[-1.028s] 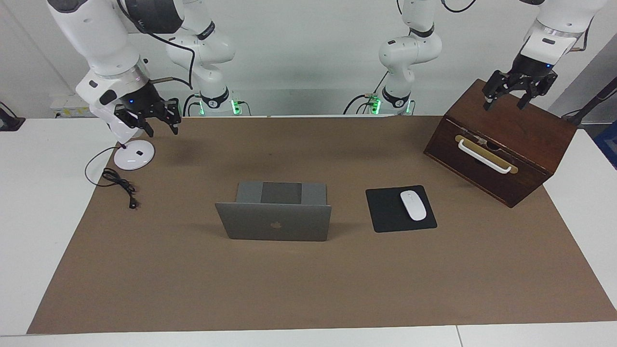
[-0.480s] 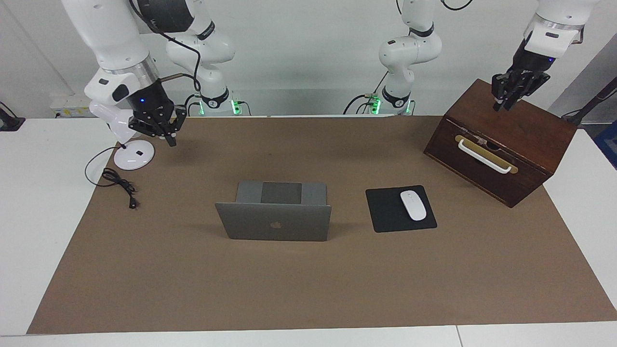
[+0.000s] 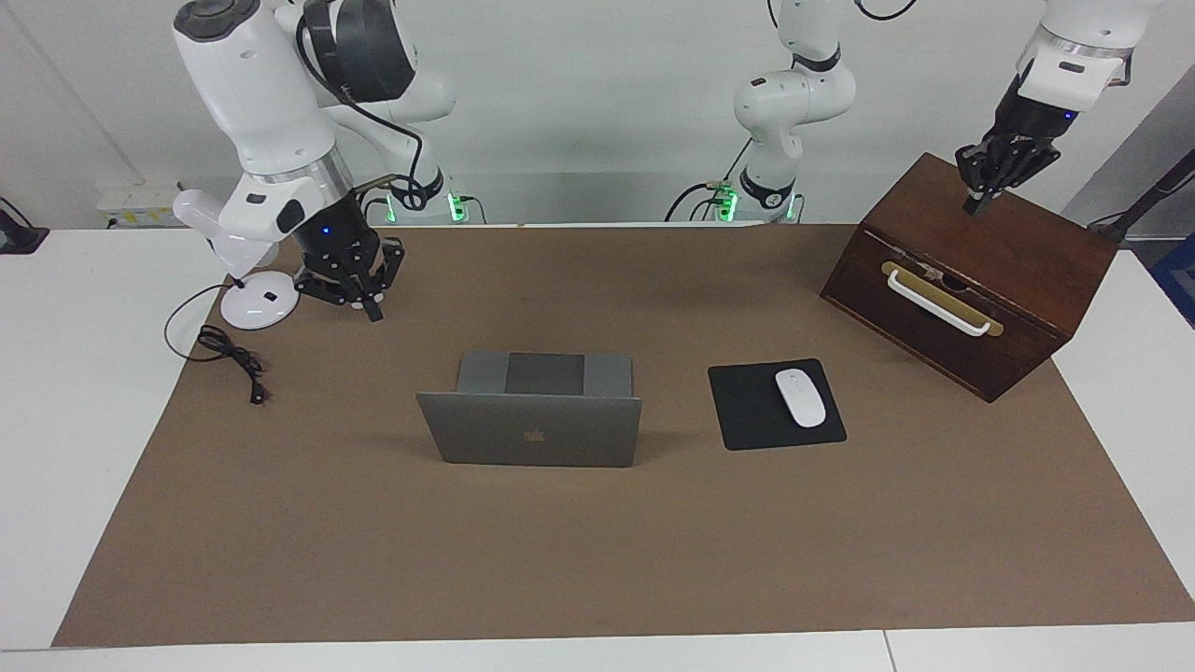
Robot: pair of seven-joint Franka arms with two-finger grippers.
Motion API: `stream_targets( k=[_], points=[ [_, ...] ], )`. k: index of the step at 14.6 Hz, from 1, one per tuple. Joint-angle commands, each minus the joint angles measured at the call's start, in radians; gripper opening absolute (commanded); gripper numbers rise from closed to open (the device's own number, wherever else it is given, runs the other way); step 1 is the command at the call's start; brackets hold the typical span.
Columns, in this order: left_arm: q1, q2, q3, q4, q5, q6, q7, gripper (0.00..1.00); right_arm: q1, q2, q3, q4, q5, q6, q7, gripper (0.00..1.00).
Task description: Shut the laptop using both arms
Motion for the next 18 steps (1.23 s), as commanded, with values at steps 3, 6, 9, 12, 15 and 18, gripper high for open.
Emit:
stream_targets(
  k=[3, 6, 9, 12, 15, 18],
  points=[
    [-0.047, -0.068, -0.008, -0.13, -0.038, 0.106, 0.03, 0.0, -0.009, 0.101, 0.012, 0.1, 0.023, 0.064, -0.071, 0.0],
    [-0.092, -0.173, -0.008, -0.327, -0.147, 0.247, 0.042, 0.0, -0.015, 0.139, 0.034, 0.12, 0.084, 0.087, -0.068, 0.0],
    [-0.191, -0.266, -0.007, -0.505, -0.167, 0.396, 0.041, 0.0, -0.007, 0.202, 0.039, 0.148, 0.126, 0.167, -0.056, 0.0],
    [-0.278, -0.327, -0.007, -0.643, -0.204, 0.545, 0.041, 0.0, -0.004, 0.239, 0.043, 0.173, 0.149, 0.22, 0.002, 0.0],
    [-0.369, -0.355, -0.007, -0.753, -0.211, 0.692, 0.035, 0.0, 0.024, 0.287, 0.043, 0.171, 0.172, 0.297, 0.056, 0.0],
    [-0.456, -0.352, -0.007, -0.842, -0.253, 0.861, 0.03, 0.0, 0.044, 0.33, 0.048, 0.171, 0.184, 0.322, 0.088, 0.0]
  ],
)
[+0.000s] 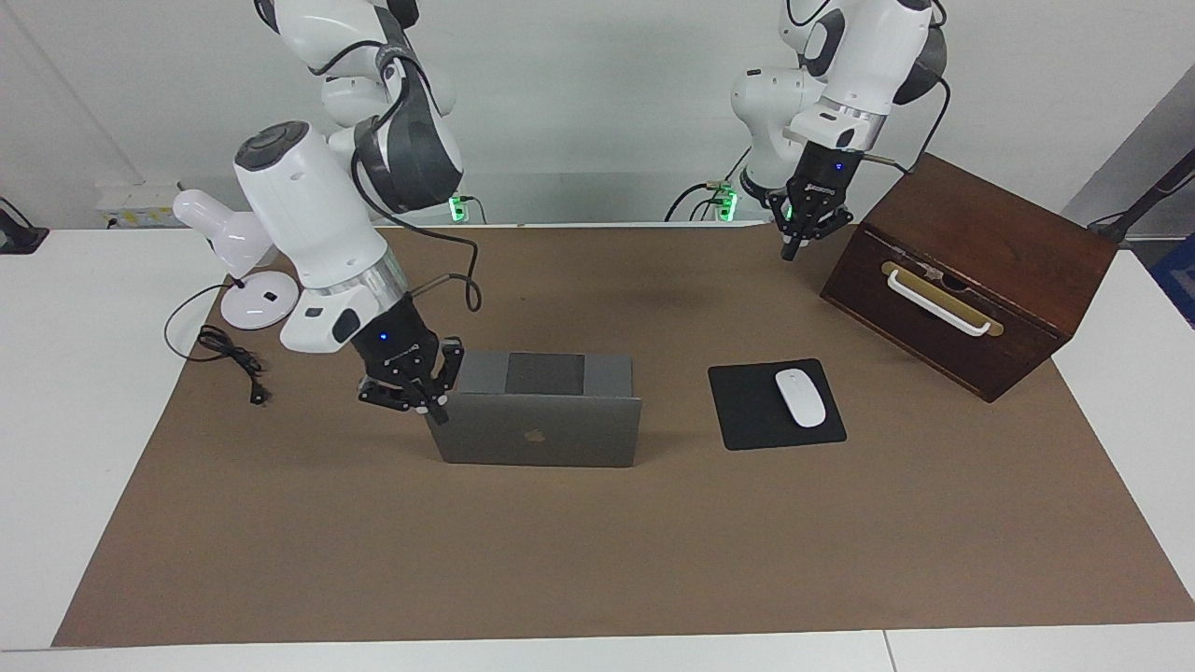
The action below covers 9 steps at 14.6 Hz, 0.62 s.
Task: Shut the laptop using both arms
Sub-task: 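Reach the right gripper to the laptop screen top while the left gripper approaches the laptop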
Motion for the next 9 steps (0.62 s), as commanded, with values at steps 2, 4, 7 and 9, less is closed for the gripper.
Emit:
stream_targets(
  k=[2, 4, 7, 9],
  points=[
    [-0.106, -0.019, 0.015, -0.121, -0.066, 0.205, 0.005, 0.0, 0.002, 0.067, 0.007, 0.028, 0.06, 0.0, 0.018, 0.0],
    [-0.158, 0.0, 0.015, -0.174, -0.089, 0.323, 0.005, 0.0, 0.013, 0.078, 0.009, 0.028, 0.065, -0.006, 0.02, 0.0],
    [-0.222, 0.069, 0.015, -0.211, -0.107, 0.483, -0.018, 0.0, 0.035, 0.081, 0.009, 0.03, 0.068, -0.083, 0.023, 0.0],
    [-0.309, 0.184, 0.015, -0.216, -0.126, 0.659, -0.062, 0.0, 0.035, 0.081, 0.009, 0.03, 0.068, -0.106, 0.023, 0.0]
  ],
)
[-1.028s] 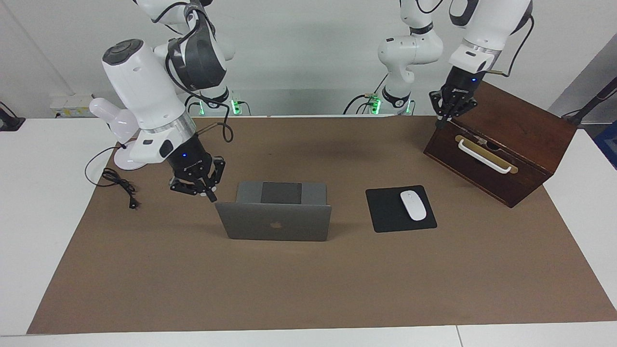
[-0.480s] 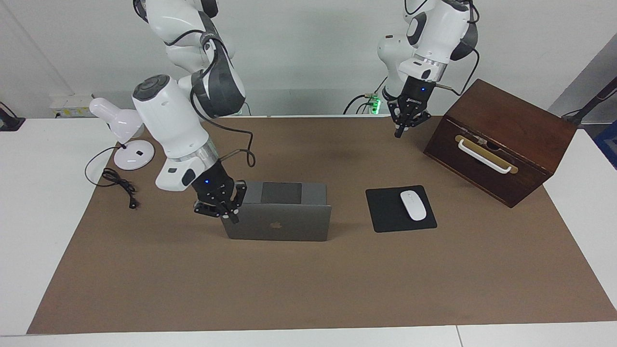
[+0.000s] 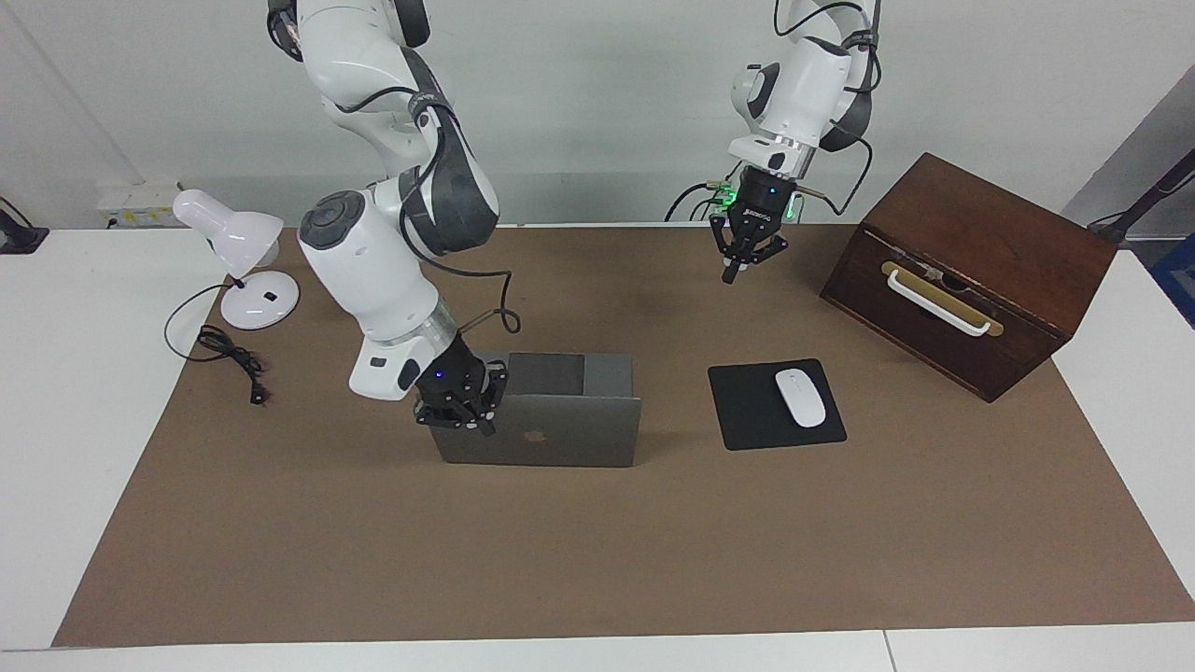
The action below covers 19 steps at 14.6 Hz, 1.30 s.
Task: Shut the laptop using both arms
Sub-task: 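Reach the right gripper to the laptop screen top while the left gripper approaches the laptop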
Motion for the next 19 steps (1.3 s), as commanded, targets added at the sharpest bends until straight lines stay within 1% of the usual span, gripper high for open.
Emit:
stream_targets(
  k=[1, 2, 3, 4, 7, 9, 11, 13, 18, 19],
  points=[
    [-0.138, 0.188, 0.013, -0.008, -0.041, 0.28, -0.07, 0.0, -0.007, 0.008, 0.005, 0.024, 0.025, -0.037, 0.009, 0.0],
    [-0.173, 0.264, 0.013, -0.007, -0.039, 0.38, -0.099, 0.0, -0.004, 0.008, 0.005, 0.022, 0.025, -0.037, 0.009, 0.0],
    [-0.197, 0.314, 0.013, -0.004, -0.039, 0.445, -0.121, 0.0, -0.001, 0.008, 0.005, 0.02, 0.025, -0.037, 0.009, 0.0],
    [-0.2, 0.342, 0.013, -0.001, -0.039, 0.473, -0.129, 0.0, 0.001, 0.008, 0.005, 0.014, 0.025, -0.037, 0.009, 0.0],
    [-0.215, 0.382, 0.013, 0.007, -0.039, 0.522, -0.127, 0.0, 0.001, 0.008, 0.005, 0.008, 0.027, -0.045, 0.009, 0.0],
    [-0.227, 0.428, 0.013, 0.024, -0.039, 0.573, -0.127, 0.0, 0.002, 0.004, 0.005, 0.005, 0.025, -0.062, 0.01, 0.0],
    [-0.232, 0.466, 0.013, 0.058, -0.038, 0.587, -0.121, 0.0, 0.002, 0.0, 0.005, 0.001, 0.025, -0.074, 0.038, 0.0],
    [-0.25, 0.555, 0.013, 0.101, -0.038, 0.66, -0.119, 0.0, 0.004, -0.003, 0.005, -0.009, 0.025, -0.074, 0.056, 0.0],
    [-0.25, 0.662, 0.017, 0.211, -0.032, 0.66, -0.115, 0.0, 0.004, -0.003, 0.005, -0.009, 0.025, -0.074, 0.056, 0.0],
    [-0.25, 0.676, 0.018, 0.216, -0.029, 0.66, -0.115, 0.0, 0.004, -0.003, 0.005, -0.01, 0.025, -0.074, 0.058, 0.0]
  ],
)
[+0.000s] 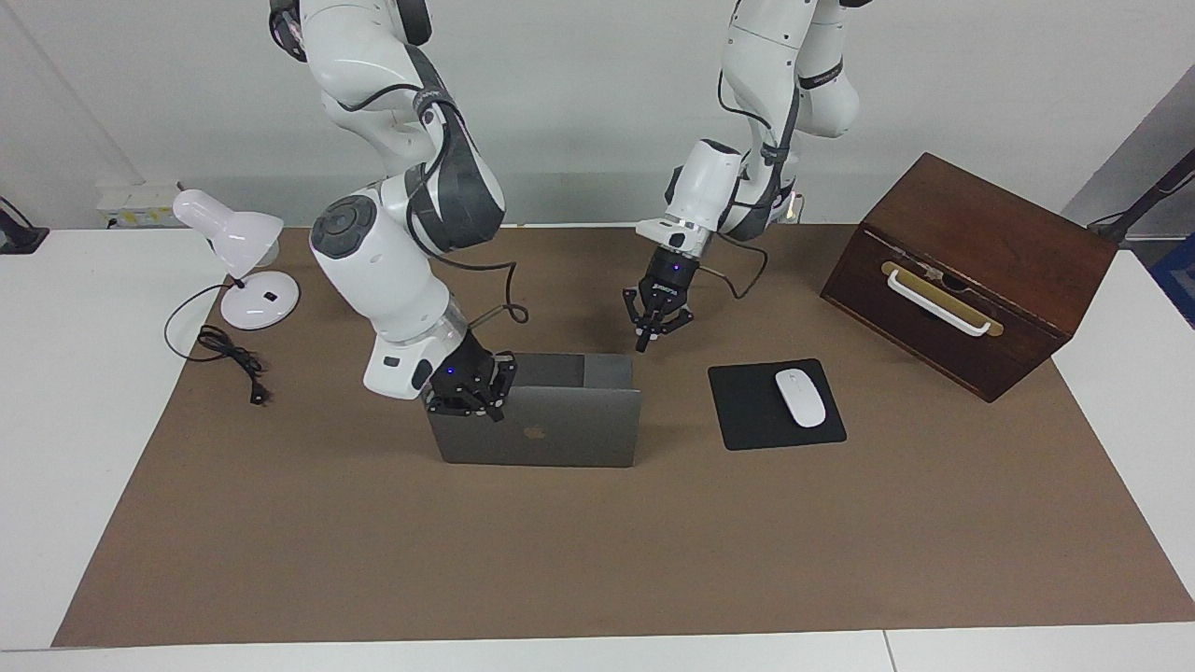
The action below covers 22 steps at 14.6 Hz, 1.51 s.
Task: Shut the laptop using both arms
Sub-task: 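Push the laptop screen down with the right gripper while the left gripper steadies the base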
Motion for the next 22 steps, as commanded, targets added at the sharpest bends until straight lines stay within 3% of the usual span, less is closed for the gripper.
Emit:
stream_targets(
  k=[1, 8, 22],
  points=[
    [-0.02, 0.06, 0.016, 0.047, -0.012, 0.024, 0.018, 0.0, -0.001, -0.002, 0.003, -0.013, 0.023, -0.017, 0.015, 0.0],
    [-0.014, 0.14, 0.018, 0.08, 0.043, 0.026, 0.029, 0.0, 0.019, -0.026, 0.003, -0.056, 0.023, -0.023, 0.046, 0.0],
    [-0.075, 0.167, 0.018, 0.065, 0.046, 0.026, 0.058, 0.0, 0.041, -0.048, 0.003, -0.104, 0.023, -0.023, 0.133, 0.0]
  ],
)
